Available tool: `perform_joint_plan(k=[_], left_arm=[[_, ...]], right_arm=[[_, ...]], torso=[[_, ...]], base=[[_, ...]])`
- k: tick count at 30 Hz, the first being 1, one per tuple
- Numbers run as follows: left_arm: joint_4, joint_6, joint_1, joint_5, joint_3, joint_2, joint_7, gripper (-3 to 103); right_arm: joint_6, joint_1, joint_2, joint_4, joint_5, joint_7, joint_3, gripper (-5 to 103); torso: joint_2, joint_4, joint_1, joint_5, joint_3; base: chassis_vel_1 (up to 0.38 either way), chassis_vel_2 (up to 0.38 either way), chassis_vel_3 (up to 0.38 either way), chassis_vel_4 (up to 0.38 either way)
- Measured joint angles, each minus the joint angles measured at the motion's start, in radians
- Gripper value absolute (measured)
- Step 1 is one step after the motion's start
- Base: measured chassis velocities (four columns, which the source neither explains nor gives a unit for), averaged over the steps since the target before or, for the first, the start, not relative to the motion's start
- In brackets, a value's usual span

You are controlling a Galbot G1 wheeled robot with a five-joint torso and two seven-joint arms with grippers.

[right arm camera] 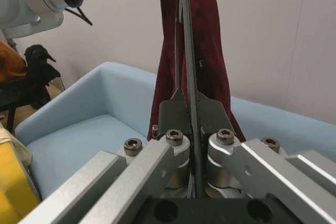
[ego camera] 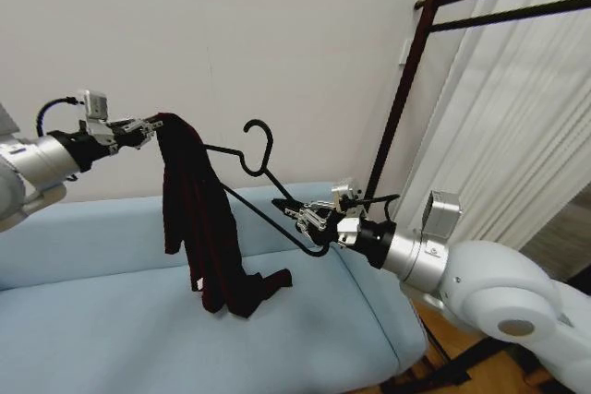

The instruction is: Pick up the clothes from the sofa and hang them on the clothes hanger.

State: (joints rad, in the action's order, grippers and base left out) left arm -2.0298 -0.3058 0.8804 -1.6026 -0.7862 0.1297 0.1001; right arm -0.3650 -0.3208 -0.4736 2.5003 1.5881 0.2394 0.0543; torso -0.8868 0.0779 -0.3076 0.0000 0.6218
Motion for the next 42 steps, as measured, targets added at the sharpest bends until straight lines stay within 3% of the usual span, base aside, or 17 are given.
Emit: perform_joint_plan(k=[9,31,42], left_arm=[[-0.04,-0.007,-0.005,-0.002,-0.005,-0.007,-0.016,2],[-0.03,-0.005,-0.002,0.016,-0.004,0.01,-0.023,2],[-0.035,-0.004,-0.008,0.013,-0.004,0.009,-0.017,2]], right_arm=[[-0.012,0.027,-0.026,-0.041,-0.037,-0.013,0.016,2],[-0.022,0.026,0.055,-0.019,-0.049,-0.017,-0.008,2],[-0.022,0.034,0.038,-0.046,-0.069,-0.026,0.003,2]], torso=[[0.0,0.0,0.0,0.0,0.0],[0.0,0.0,0.0,0.0,0.0],[0.0,0.0,0.0,0.0,0.0]], base=[[0.0,0.0,0.0,0.0],[0.0,0.0,0.0,0.0],[0.0,0.0,0.0,0.0]])
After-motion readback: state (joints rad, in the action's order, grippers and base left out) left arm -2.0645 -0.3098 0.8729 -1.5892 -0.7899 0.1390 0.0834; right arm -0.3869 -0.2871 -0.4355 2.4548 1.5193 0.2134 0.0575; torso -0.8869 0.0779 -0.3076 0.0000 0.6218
